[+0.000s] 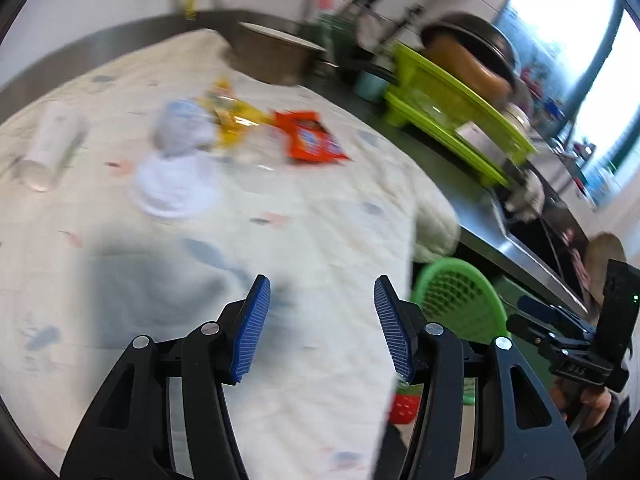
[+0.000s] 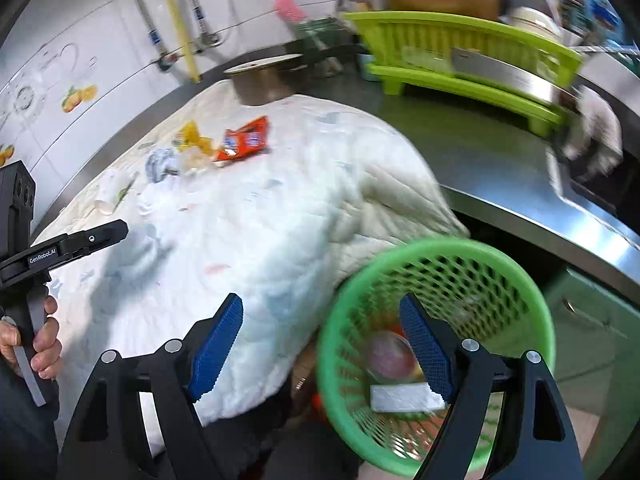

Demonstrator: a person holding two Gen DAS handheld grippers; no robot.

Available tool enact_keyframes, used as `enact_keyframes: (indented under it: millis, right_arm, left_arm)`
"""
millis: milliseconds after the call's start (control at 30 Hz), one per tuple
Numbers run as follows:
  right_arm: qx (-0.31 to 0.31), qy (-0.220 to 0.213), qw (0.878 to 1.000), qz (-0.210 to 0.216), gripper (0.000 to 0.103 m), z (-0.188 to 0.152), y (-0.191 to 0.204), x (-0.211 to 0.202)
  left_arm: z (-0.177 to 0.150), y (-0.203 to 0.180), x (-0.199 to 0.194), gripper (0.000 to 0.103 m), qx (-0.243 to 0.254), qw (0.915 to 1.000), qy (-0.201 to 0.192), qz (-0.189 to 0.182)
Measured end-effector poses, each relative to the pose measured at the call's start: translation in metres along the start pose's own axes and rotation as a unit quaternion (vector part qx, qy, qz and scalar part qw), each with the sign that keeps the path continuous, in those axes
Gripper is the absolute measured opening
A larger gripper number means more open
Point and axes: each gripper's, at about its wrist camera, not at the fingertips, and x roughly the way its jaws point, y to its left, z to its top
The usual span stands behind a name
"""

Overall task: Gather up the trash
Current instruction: 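Grasp the orange Ovaltine wrapper with the right gripper while the left grasps the yellow snack bag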

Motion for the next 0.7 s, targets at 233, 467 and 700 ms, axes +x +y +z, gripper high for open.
enact_keyframes:
  millis: [233,467,700]
  right_arm:
    - [-0.038,0.007,0.999,0.027,0.078,0.045,0.044,0.038]
    - [-0.047,0.011,0.998,0.043,0.077,0.106,0.074,0.086]
    - [-0.054,0.028,0.997,0.045,0.077,0.154,0.089,0.137]
  left_arm:
    - [0.035,0.054,-0.023,0.055,-0.031,0.9987,-0.028,0.029]
    - [0.073,0.078,-0.023,0.057,-0.04,0.9978,-0.039,0.035]
    - [0.109,0.096,-0.009,0.057,-0.063,0.9967,-0.033,0.038]
